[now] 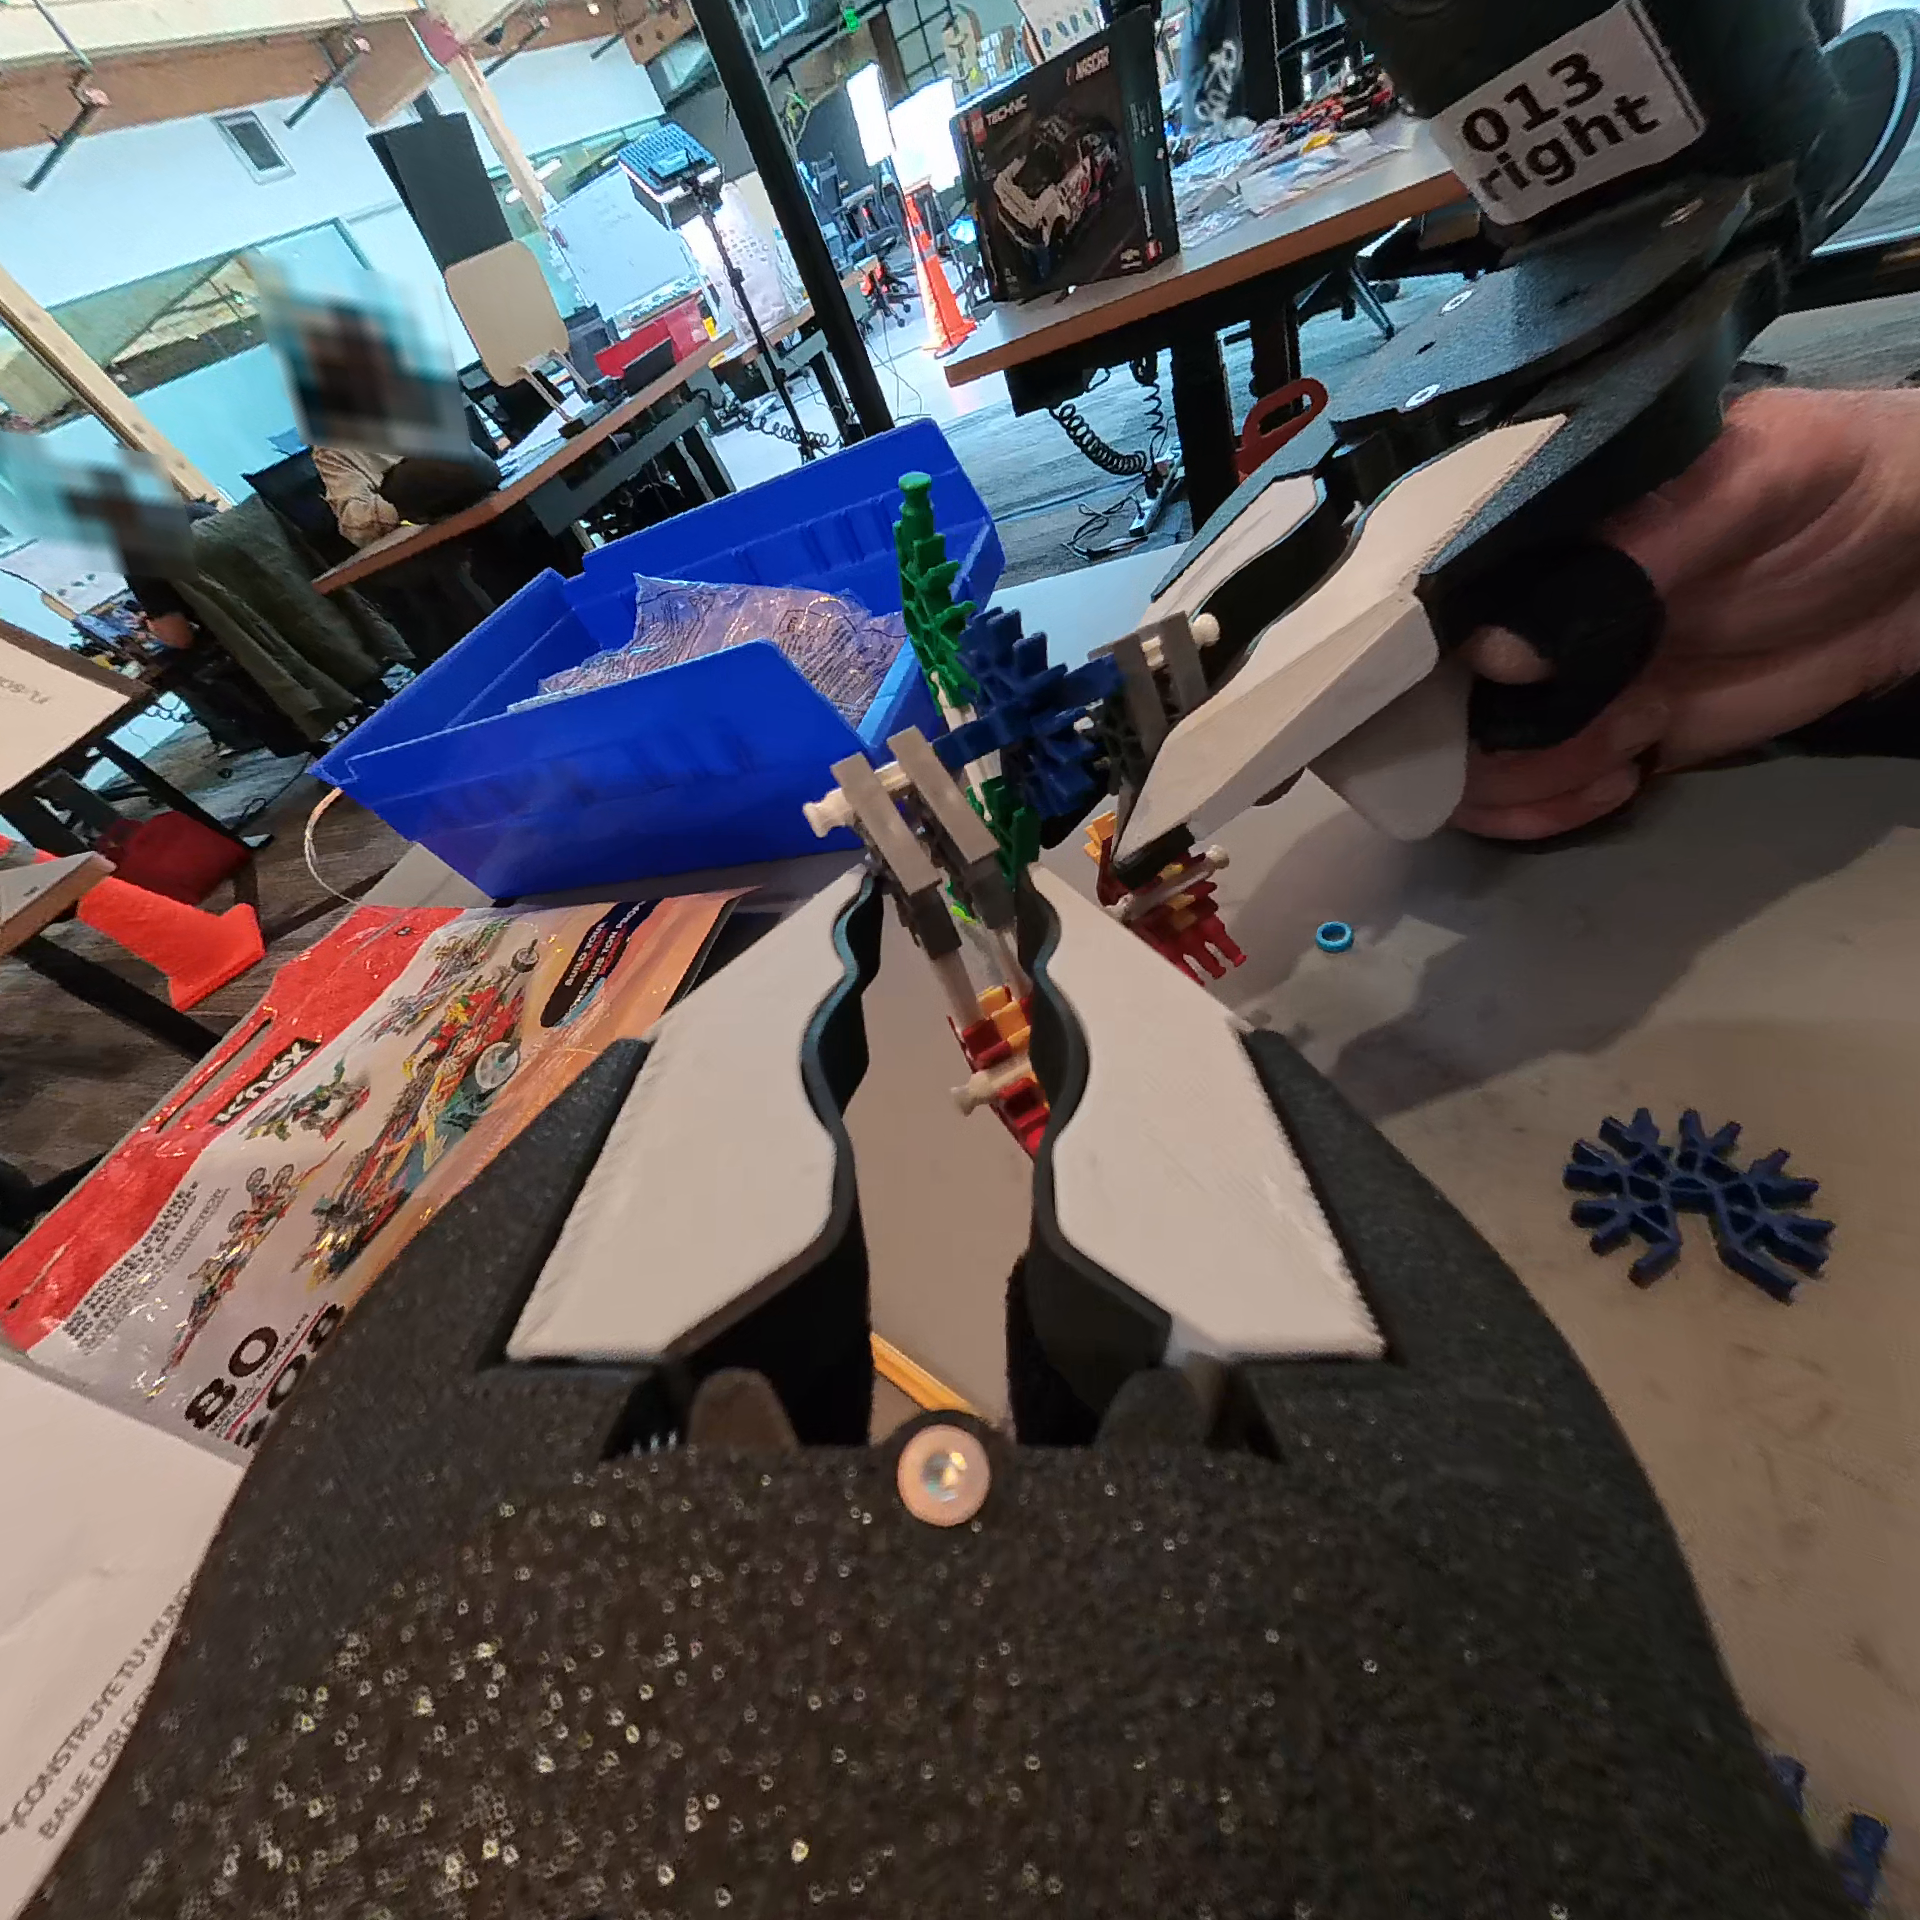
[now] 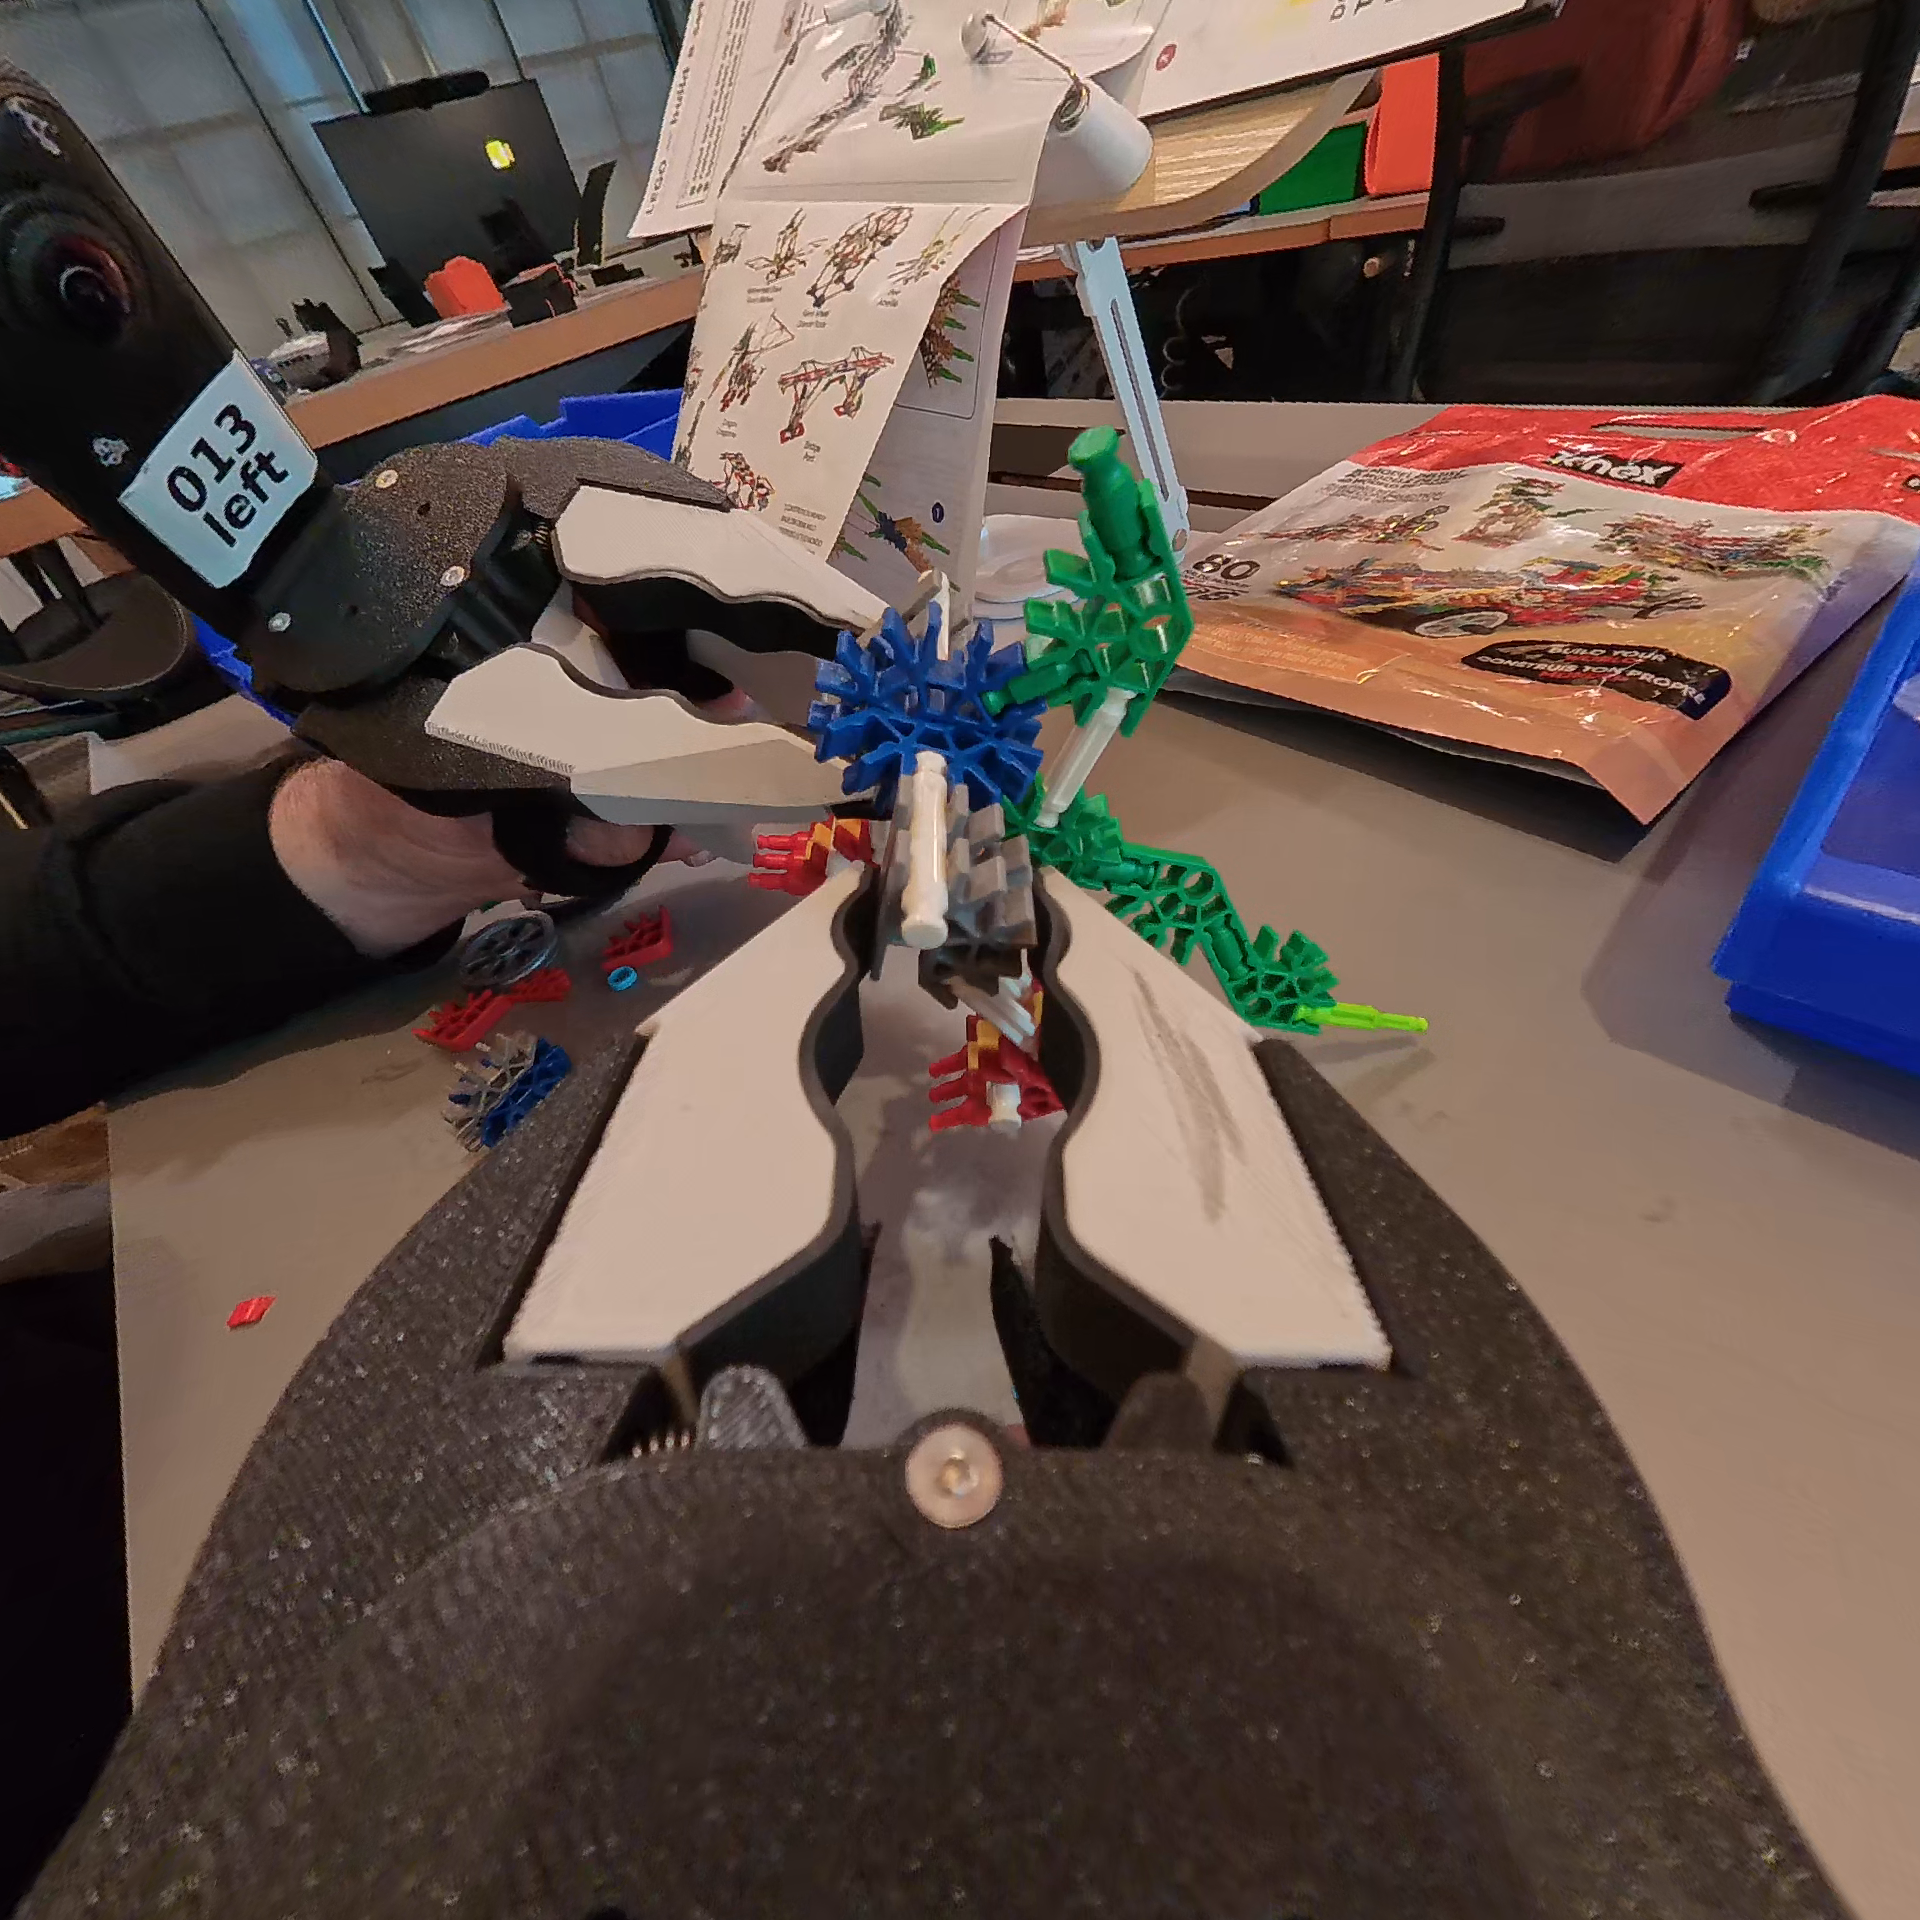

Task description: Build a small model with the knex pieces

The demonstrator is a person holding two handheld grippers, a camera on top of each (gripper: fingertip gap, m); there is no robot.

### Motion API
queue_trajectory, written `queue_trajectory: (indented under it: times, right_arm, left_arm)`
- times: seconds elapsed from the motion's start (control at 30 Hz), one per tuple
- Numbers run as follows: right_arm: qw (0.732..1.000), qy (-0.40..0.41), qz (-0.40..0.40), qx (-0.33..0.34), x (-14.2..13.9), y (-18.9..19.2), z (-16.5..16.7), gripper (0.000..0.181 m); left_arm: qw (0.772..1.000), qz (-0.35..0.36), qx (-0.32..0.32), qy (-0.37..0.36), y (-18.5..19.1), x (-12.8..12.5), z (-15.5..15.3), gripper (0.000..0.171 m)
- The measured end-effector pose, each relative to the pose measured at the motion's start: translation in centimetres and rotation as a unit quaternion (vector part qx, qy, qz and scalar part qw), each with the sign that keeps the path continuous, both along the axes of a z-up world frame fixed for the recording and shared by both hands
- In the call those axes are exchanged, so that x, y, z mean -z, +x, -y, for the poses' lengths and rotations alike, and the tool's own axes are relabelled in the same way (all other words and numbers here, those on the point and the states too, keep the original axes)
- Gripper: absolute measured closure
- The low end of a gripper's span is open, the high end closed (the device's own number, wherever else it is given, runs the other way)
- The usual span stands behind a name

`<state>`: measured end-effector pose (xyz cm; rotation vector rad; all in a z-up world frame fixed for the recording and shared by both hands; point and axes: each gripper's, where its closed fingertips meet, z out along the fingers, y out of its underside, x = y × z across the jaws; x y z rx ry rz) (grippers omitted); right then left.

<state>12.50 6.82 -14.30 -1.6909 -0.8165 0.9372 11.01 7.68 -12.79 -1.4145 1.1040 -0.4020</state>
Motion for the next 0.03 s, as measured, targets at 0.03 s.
queue_trajectory:
  times: [0.03]
  right_arm:
    - [1.000, -0.001, 0.000, -0.001, 0.01, -0.01, 0.01, 0.154]
  left_arm:
    - [1.000, -0.003, -0.002, 0.003, 0.00, 0.03, -0.01, 0.147]
